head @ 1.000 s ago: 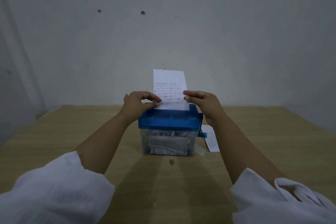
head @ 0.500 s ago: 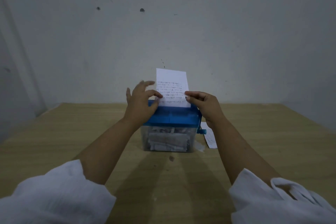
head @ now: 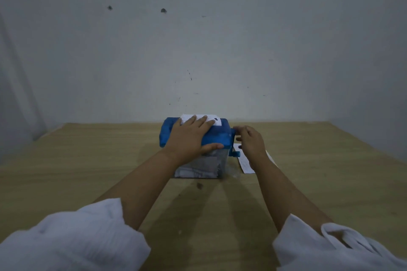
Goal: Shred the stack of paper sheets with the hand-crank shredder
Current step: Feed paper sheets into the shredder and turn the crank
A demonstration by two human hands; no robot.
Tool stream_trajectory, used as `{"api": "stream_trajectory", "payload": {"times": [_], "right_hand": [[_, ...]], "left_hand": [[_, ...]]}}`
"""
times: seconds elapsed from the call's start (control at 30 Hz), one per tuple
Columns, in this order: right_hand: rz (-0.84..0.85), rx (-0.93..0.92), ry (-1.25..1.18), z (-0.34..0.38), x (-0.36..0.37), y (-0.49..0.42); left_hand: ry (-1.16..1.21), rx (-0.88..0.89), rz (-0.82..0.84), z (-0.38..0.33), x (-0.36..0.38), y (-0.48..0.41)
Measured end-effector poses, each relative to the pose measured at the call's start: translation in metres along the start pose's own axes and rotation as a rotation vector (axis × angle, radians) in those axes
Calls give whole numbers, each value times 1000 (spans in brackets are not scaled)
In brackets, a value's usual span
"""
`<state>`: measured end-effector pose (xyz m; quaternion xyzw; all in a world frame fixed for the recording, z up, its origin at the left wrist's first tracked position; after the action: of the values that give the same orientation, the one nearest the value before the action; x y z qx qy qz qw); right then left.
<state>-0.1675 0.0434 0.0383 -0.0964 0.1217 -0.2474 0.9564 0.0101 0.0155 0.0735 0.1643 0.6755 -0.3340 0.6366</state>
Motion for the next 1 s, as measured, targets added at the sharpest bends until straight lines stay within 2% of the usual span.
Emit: {"api": "stream_trajectory", "payload": {"times": [0.17,0.43,0.5,0.6,0.77,0.9,1.0], "right_hand": [[74,-51,332,-16,-6,21],[121,-89,509,-18,-5,42],[110,-54,450,-18,-5,45],[27,-28,195,-18,-6,51],[-116,-149,-238,-2,-3,57],[-138,-254,-333,14,-1,51],[-137,-258,-385,27,0,31]], "left_hand": [[-23,-39,-5,-1,2,-2],[-18,-115,-38,-7,5,-2],[-25,-130,-47,-9,6,-2],[-9,-148,-39,-12,5,-3],[-2,-150,-11,-13,3,-6],[42,-104,-57,-9,4,-6],[87,-62,-74,-6,4,-6]]}}
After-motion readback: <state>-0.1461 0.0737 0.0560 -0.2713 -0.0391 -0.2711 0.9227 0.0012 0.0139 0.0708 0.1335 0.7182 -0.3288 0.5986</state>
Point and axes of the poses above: each hand's wrist, its own y-axis away from the middle knuckle, its own x-axis out of the palm, z = x × y, the point moved 1 cm from there along -y, towards the middle knuckle, and after that the axes turned 6 degrees about z, right-handed, at the moved point
